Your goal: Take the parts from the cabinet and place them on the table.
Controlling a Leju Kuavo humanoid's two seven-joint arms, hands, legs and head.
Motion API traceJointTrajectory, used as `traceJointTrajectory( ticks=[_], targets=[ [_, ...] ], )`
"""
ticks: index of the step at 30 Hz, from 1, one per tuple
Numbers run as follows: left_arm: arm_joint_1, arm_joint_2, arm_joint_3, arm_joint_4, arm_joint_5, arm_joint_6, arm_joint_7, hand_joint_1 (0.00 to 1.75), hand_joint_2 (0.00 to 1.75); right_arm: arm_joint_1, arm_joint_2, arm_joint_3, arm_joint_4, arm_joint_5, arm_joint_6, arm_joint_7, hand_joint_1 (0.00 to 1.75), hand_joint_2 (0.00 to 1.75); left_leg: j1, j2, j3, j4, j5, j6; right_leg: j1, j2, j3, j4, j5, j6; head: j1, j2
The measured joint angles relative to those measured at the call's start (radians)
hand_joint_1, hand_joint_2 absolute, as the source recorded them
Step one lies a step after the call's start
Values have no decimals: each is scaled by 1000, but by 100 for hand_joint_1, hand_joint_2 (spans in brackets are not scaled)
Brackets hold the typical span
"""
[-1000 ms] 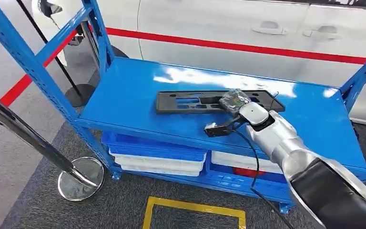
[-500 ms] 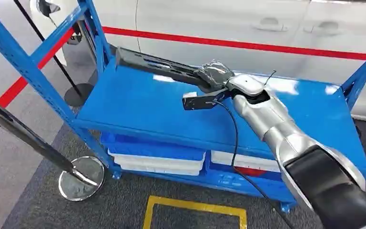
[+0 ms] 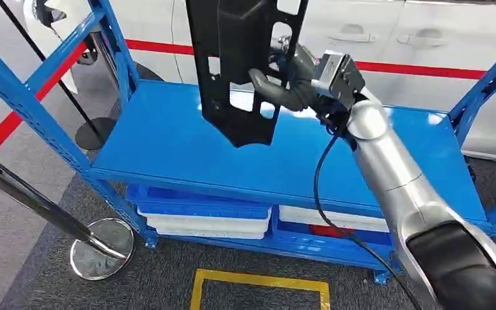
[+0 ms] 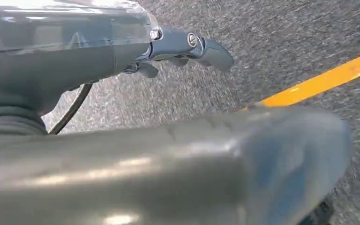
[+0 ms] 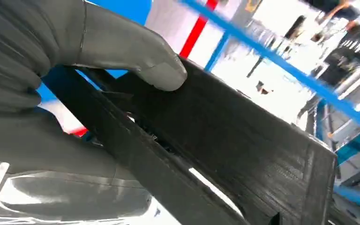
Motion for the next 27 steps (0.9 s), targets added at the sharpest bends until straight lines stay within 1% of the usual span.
traceJointTrajectory(
  ticks=[1, 2, 3, 5, 6, 7, 8, 9, 10, 11, 12, 13, 15, 16, 17, 18, 19, 20, 21, 22, 23, 24, 25, 26, 27],
  targets=[
    [-1, 1, 1, 0, 4, 0, -4, 0, 0, 20, 0, 2, -23, -15, 1, 3, 175, 175, 7, 3, 4, -11, 6, 10, 4, 2, 1, 0, 0, 8, 0, 0],
    [-2, 2, 2, 0, 6, 0, -6, 0, 0, 37, 0, 3, -41, -30, 3, 6, 175, 175, 11, 7, 10, -20, 10, 16, -3, 0, -2, 10, -13, 10, 0, 0],
    [-2, 2, 5, 0, 9, 2, -9, 0, 0, 49, 0, 3, -54, -42, 5, 8, 175, 175, 10, 9, 12, -22, 12, 21, -3, -1, -20, 48, -41, 11, 0, 0],
    [-3, 3, 15, 0, 11, 2, -13, 0, 0, 71, 5, 5, -74, -56, 6, 9, 175, 175, 10, 14, 12, -22, 11, 24, -5, -1, -92, 201, -113, 15, 0, 0],
    [-3, 4, 17, 0, 13, 3, -14, 0, 0, 84, 6, 6, -80, -56, 6, 10, 175, 175, 10, 16, 12, -22, 11, 25, -5, -1, -128, 275, -137, 18, 0, 0],
    [-2, 6, 18, 0, 13, 3, -14, 0, 0, 96, 6, 8, -85, -57, 6, 11, 175, 175, 10, 16, 12, -20, 10, 25, -7, -2, -147, 310, -135, 20, 0, 0],
    [-2, 6, 19, 0, 13, 3, -14, 0, 0, 103, 6, 9, -88, -58, 8, 13, 175, 175, 10, 17, 12, -18, 9, 24, -10, -2, -139, 288, -109, 21, 0, 0],
    [-2, 6, 19, 0, 13, 3, -14, 0, 0, 105, 6, 10, -92, -63, 13, 14, 175, 175, 10, 17, 12, -16, 8, 22, -12, -3, -111, 230, -70, 21, 0, 0],
    [-2, 6, 19, 0, 13, 3, -14, 0, 0, 105, 6, 10, -97, -66, 15, 16, 175, 175, 10, 17, 13, -13, 5, 20, -14, -5, -71, 149, -28, 19, 0, 0],
    [-2, 6, 19, 0, 15, 3, -15, 0, 0, 105, 6, 9, -105, -73, 16, 18, 175, 175, 10, 17, 13, -8, 1, 15, -14, -14, -23, 53, 14, 16, 0, 0],
    [-1, 6, 21, 0, 18, 3, -15, 0, 0, 106, 6, 9, -108, -78, 18, 18, 175, 175, 4, 17, 10, -5, -2, 9, -7, -29, -6, 23, -2, 13, 0, 0],
    [-1, 6, 23, 0, 20, 4, -15, 0, 0, 112, 6, 11, -114, -85, 19, 20, 175, 175, 2, 19, 6, -2, -2, 4, -4, -22, -8, 13, -1, 7, 0, 0],
    [1, 8, 24, 0, 12, 14, -11, 0, 0, 138, 5, 14, -133, -91, 17, 27, 175, 175, 3, 23, 10, -7, 1, -6, -2, -18, -10, 14, -2, -1, 0, 0],
    [2, 8, 24, 0, 4, 21, -8, 0, 0, 151, 0, 14, -144, -92, 14, 31, 175, 175, 4, 24, 12, -9, 0, -13, -1, -17, -9, 11, 0, -8, 0, 0],
    [2, 10, 24, 0, -3, 28, -2, 0, 0, 165, -3, 14, -154, -93, 13, 32, 175, 175, 7, 24, 8, 0, -10, -20, -7, -19, -5, 3, 5, -17, 0, 0],
    [2, 11, 23, 0, -10, 34, 2, 0, 0, 175, -10, 14, -169, -96, 12, 32, 175, 175, 7, 24, -2, 27, -33, -25, -7, -19, -4, 3, 5, -22, 0, 0],
    [1, 11, 22, 0, -12, 37, 5, 0, 0, 184, -16, 14, -178, -100, 12, 32, 175, 175, 7, 24, -27, 86, -69, -28, -7, -19, -4, 3, 4, -28, 0, 0],
    [1, 13, 22, 0, -13, 38, 6, 0, 0, 192, -23, 15, -186, -103, 11, 32, 175, 175, 8, 24, -59, 158, -105, -31, -5, -19, -4, 3, 4, -30, 0, 0],
    [2, 14, 22, 0, -13, 38, 8, 0, 0, 203, -31, 15, -192, -103, 11, 32, 175, 175, 8, 24, -100, 246, -139, -34, -3, -19, -4, 3, 4, -31, 0, 0],
    [2, 14, 22, 0, -9, 38, 10, 0, 0, 214, -40, 16, -197, -105, 11, 32, 175, 175, 8, 24, -121, 289, -145, -35, -2, -18, -4, 3, 4, -31, 0, 0],
    [1, 15, 22, 0, 4, 39, 8, 0, 0, 226, -50, 17, -202, -110, 14, 31, 175, 175, 8, 24, -120, 285, -130, -34, -1, -18, -4, 3, 3, -32, 0, 0],
    [0, 16, 24, 0, 14, 39, 6, 0, 0, 236, -60, 17, -210, -115, 16, 31, 175, 175, 7, 24, -99, 238, -96, -31, 0, -18, -3, 4, 3, -31, 0, 0],
    [-1, 17, 27, 0, 14, 40, 5, 0, 0, 243, -69, 17, -216, -122, 17, 29, 175, 175, 7, 22, -59, 152, -49, -26, 1, -16, -2, 4, 3, -31, 0, 0],
    [-2, 18, 27, 0, 14, 41, 6, 0, 0, 248, -77, 17, -222, -128, 17, 27, 175, 175, 6, 20, -20, 69, -11, -18, 2, -15, -1, 4, 2, -30, 0, 0],
    [-3, 23, 27, 0, 12, 49, 11, 0, 0, 258, -87, 17, -230, -137, 16, 23, 175, 175, 4, 10, 9, 2, -5, -8, 1, -15, 0, 3, 2, -28, 0, 0]
  ],
)
